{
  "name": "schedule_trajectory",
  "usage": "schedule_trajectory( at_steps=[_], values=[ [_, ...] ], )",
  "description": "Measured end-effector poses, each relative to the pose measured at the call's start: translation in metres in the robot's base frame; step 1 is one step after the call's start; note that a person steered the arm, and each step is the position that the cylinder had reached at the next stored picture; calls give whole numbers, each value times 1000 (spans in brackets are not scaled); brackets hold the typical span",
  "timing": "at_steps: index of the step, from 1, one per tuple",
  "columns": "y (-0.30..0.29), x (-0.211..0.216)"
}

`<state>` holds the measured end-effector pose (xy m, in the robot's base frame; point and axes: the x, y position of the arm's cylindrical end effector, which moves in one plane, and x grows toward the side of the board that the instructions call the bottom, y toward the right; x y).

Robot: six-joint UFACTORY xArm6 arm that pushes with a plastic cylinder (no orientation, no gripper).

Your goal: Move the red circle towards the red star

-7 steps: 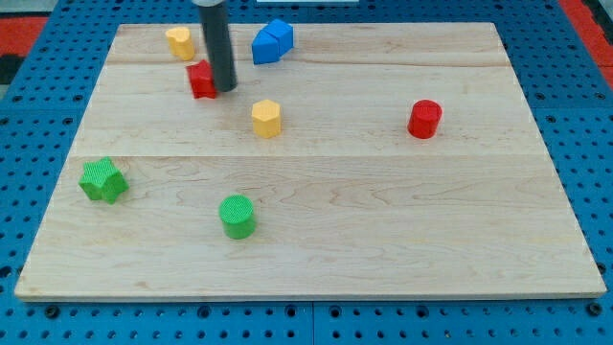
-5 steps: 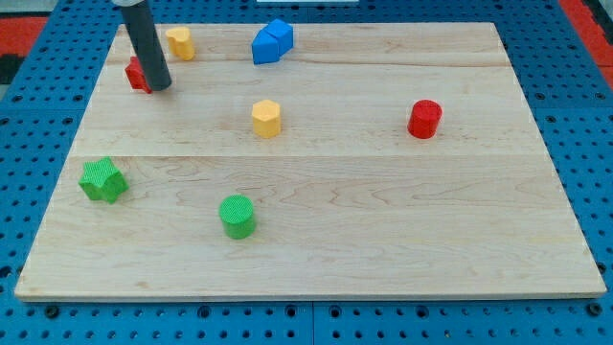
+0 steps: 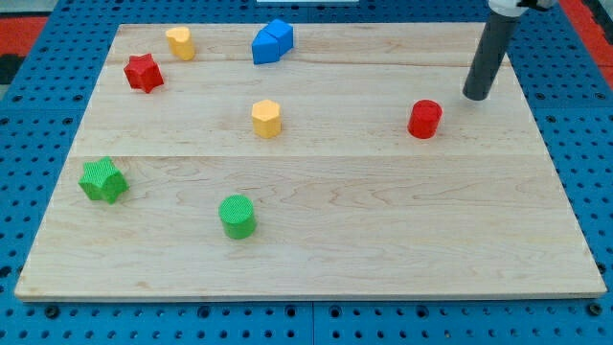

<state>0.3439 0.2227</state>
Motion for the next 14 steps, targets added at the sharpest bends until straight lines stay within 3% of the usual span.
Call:
schedule_trajectory(
  at_steps=[4,11,14],
  values=[
    [-51,59],
    [-223,-35],
    [-323,-42]
  ],
)
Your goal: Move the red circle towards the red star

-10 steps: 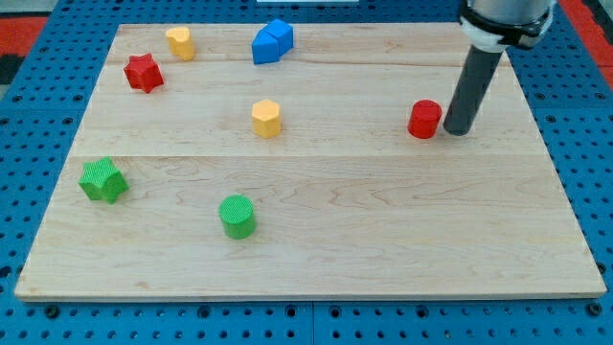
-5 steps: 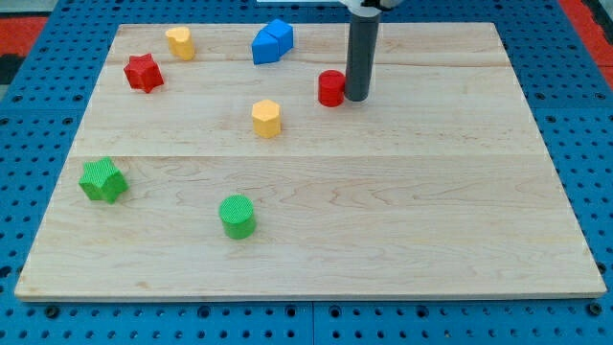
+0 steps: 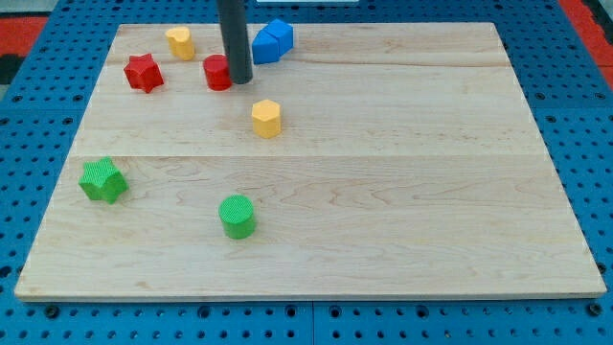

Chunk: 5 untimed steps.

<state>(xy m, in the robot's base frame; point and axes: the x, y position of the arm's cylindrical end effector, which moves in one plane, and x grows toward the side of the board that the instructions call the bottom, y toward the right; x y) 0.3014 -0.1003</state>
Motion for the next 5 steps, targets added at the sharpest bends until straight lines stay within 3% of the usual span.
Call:
schedule_trajectory(
  at_steps=[2,5],
  values=[
    [1,-15],
    [-87,-15]
  ],
)
